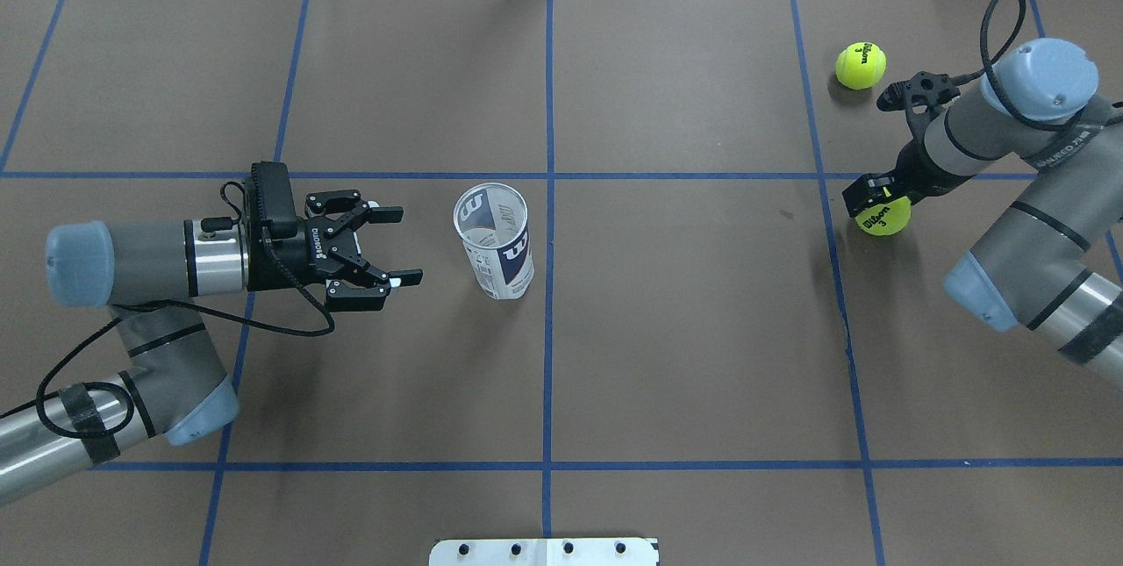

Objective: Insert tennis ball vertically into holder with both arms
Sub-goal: 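Close the right gripper on the nearer tennis ball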

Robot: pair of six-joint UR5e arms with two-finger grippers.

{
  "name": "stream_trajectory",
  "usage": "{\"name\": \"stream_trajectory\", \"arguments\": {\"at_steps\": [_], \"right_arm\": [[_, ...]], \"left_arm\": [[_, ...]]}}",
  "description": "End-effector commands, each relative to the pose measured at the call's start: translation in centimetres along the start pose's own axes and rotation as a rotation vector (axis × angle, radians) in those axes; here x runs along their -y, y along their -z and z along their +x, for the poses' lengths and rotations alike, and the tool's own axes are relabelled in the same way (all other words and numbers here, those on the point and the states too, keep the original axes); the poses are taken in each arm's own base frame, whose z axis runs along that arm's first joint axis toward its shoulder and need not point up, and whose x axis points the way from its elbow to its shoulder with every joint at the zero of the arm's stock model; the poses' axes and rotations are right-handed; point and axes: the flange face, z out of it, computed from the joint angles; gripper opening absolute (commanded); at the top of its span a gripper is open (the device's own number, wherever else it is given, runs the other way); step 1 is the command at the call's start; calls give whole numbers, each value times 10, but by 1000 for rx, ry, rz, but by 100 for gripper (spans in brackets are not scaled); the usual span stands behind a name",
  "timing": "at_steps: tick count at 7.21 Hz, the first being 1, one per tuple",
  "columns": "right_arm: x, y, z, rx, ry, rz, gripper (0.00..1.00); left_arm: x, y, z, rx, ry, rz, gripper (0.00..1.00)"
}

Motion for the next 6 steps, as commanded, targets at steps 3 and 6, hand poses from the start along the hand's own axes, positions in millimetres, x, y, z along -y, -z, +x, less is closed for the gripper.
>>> {"name": "stream_trajectory", "arguments": {"at_steps": [3,6], "right_arm": [[6,23,-6,62,3,10,0],[48,100,12,191,-43,62,0]], "left_arm": [[0,0,0,0,-1,2,99],[-9,-6,-4,9,6,-16,99]]}}
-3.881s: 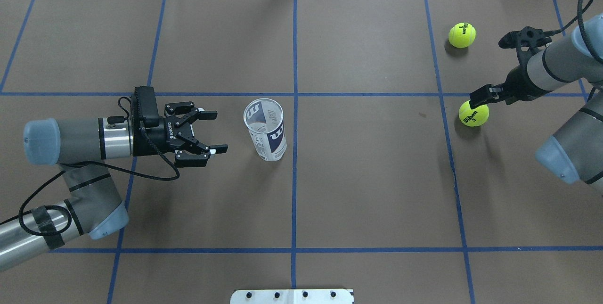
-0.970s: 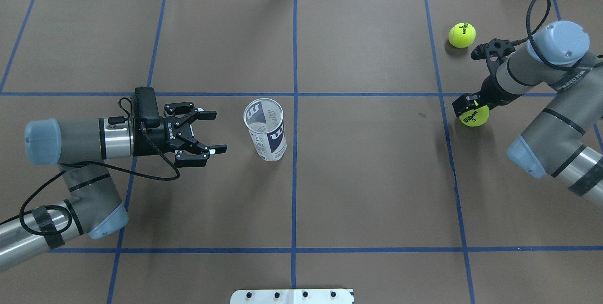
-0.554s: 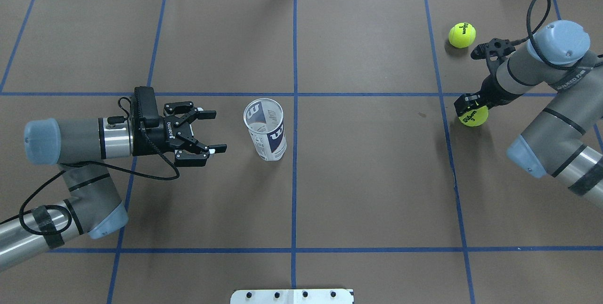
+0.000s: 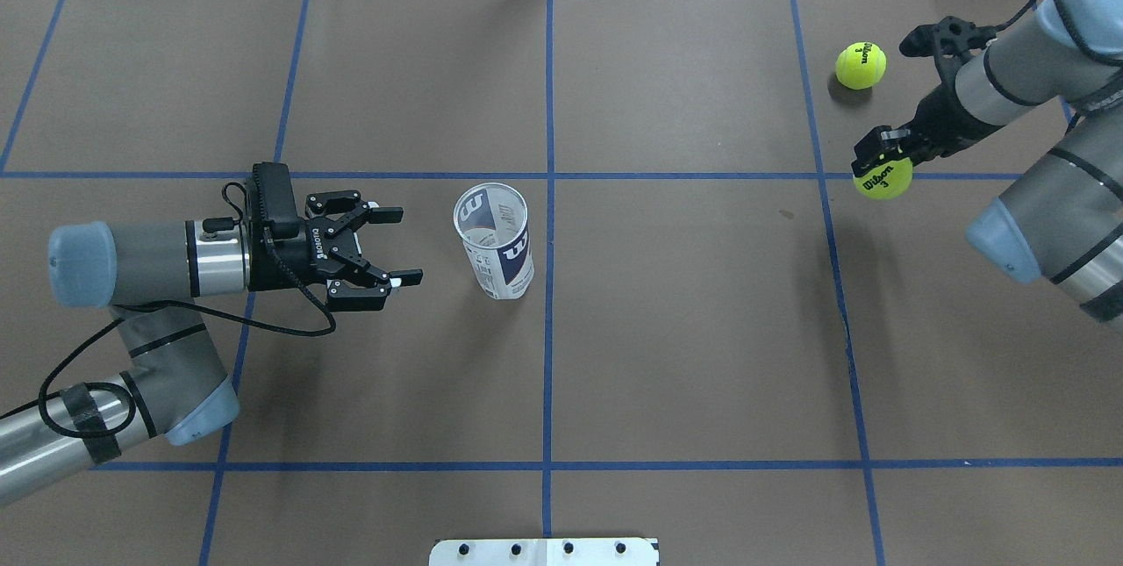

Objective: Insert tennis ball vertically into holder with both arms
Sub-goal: 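Lift the ball with the right gripper while the left gripper reaches to the can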

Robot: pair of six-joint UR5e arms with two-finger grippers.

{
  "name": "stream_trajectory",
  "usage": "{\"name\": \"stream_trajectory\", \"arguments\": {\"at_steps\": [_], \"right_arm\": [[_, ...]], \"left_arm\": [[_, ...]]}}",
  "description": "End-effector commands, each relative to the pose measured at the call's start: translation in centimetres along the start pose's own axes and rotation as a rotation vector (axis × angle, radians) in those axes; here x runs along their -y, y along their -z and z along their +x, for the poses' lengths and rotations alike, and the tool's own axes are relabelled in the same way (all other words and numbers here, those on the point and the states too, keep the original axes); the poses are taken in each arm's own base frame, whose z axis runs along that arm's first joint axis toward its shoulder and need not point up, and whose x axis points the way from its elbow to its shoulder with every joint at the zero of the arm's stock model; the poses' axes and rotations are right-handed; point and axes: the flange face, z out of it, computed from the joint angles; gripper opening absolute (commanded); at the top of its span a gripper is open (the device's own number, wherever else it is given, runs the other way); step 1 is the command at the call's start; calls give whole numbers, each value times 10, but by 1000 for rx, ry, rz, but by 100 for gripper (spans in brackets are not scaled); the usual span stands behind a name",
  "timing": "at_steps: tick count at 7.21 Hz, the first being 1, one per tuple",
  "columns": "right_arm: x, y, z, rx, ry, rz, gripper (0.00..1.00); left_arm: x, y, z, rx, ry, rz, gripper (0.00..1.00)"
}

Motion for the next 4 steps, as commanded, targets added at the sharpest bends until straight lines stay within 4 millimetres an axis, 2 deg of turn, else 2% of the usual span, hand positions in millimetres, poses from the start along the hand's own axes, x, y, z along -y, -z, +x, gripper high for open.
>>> {"name": "stream_trajectory", "arguments": {"at_steps": [1,4], "right_arm": [[25,41,-3,63,-11,35,0],[30,64,-20,102,10,60,0]], "left_arm": [[-10,-7,2,-3,6,-17,99],[-26,-30,17,-29,-29,-47,97]]}}
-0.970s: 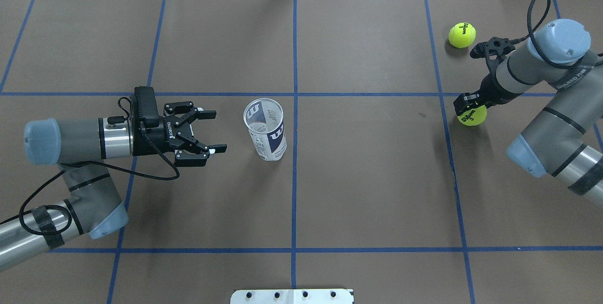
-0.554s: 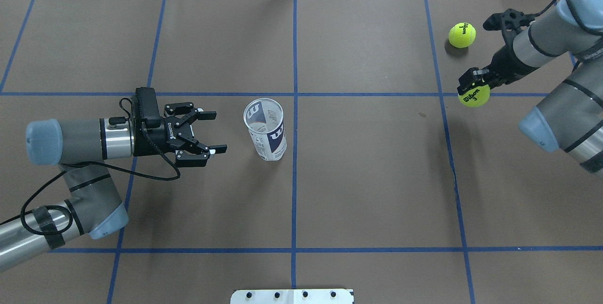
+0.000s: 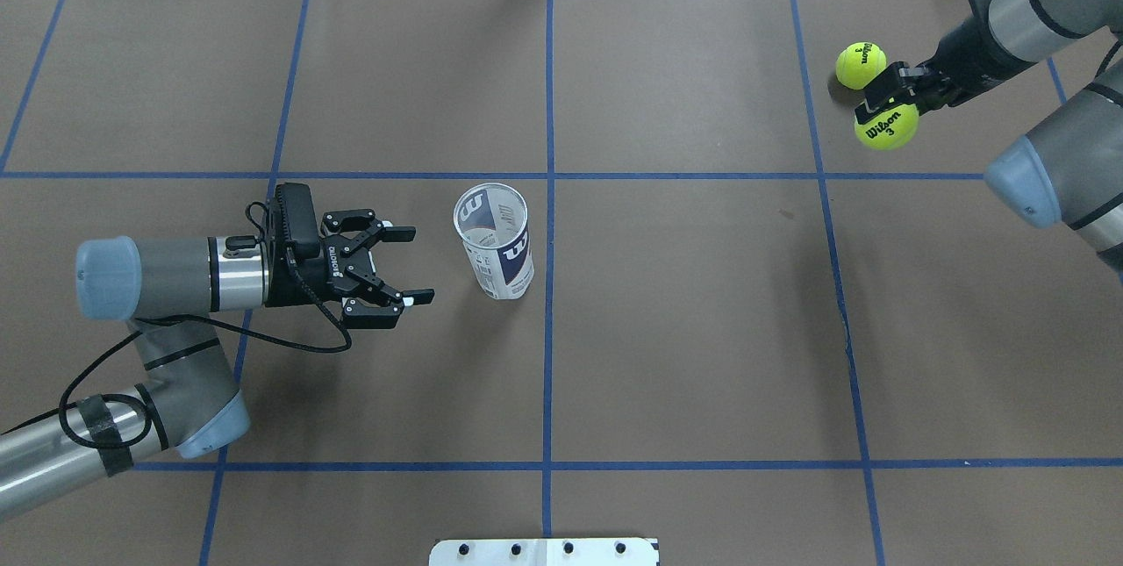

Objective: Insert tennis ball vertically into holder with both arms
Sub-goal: 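Lift the ball with the right gripper while the left gripper reaches to the can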

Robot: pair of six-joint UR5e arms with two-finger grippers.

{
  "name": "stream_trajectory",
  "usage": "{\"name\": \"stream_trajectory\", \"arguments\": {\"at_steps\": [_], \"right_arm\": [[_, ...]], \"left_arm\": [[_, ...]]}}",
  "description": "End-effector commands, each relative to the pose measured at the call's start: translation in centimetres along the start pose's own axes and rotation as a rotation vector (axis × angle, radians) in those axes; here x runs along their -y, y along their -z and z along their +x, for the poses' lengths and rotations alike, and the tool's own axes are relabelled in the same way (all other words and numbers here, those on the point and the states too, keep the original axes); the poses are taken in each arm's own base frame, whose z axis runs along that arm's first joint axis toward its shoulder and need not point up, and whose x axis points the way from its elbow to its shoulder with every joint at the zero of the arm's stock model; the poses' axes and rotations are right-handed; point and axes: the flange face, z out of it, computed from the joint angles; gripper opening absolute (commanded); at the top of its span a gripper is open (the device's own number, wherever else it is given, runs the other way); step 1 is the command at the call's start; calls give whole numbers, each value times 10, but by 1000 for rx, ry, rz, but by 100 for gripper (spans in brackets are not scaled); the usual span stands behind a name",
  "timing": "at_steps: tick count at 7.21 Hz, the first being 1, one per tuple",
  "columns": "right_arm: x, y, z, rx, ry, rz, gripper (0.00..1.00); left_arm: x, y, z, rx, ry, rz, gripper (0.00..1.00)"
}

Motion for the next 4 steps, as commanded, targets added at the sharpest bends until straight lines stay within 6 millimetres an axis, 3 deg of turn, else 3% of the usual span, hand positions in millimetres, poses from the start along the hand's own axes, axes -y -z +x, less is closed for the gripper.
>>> {"name": "stream_trajectory", "arguments": {"at_steps": [1,4], "right_arm": [[3,10,-13,15,10,16,0],[4,11,-15,18,15,17,0]], "left_arm": [[-7,-19,10,-19,-41,-17,97],[7,-39,11,-1,-50,-39,97]]}}
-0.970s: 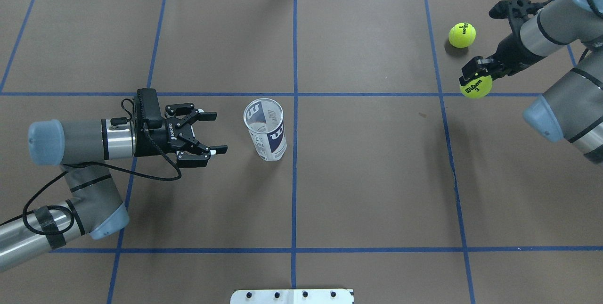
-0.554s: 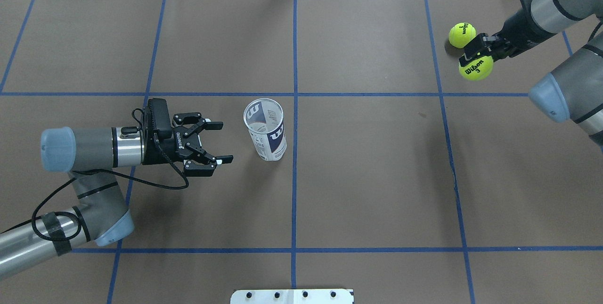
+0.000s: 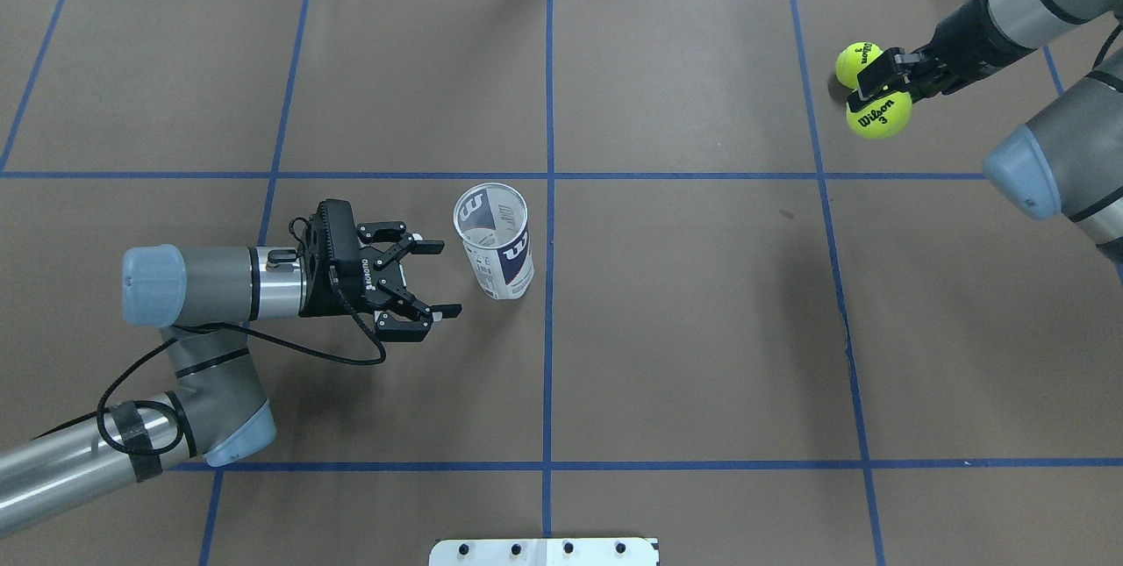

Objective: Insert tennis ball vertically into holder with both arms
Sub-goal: 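Lift the ball with the right gripper while the left gripper reaches to the can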

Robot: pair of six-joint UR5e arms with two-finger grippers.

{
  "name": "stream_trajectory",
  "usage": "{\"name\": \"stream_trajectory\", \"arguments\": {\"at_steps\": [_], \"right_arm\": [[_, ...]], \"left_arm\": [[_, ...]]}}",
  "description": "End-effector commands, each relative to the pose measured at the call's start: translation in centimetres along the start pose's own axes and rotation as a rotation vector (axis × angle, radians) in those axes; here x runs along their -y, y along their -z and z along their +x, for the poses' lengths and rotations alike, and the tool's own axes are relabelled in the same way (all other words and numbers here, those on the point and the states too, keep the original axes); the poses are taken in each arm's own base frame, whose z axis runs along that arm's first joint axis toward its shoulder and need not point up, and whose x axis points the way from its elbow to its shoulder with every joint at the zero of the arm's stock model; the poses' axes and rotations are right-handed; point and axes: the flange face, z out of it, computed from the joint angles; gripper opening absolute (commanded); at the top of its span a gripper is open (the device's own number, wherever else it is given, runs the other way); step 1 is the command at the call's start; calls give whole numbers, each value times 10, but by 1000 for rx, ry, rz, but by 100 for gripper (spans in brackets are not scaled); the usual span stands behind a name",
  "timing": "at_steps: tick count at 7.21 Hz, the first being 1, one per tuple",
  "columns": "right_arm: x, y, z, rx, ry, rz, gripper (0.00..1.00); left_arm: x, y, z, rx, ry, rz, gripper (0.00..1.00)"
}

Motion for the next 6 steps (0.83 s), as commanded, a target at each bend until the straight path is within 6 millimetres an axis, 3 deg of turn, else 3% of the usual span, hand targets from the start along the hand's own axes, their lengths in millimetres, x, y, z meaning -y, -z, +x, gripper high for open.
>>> {"name": "stream_trajectory", "arguments": {"at_steps": [1,6], "right_arm": [[0,1,-2,1,1,2,0],[-2,6,-7,14,8,3,0]], "left_arm": [[9,-10,-2,29,0,0,98],[15,-18,-3,49,3,-8,98]]}}
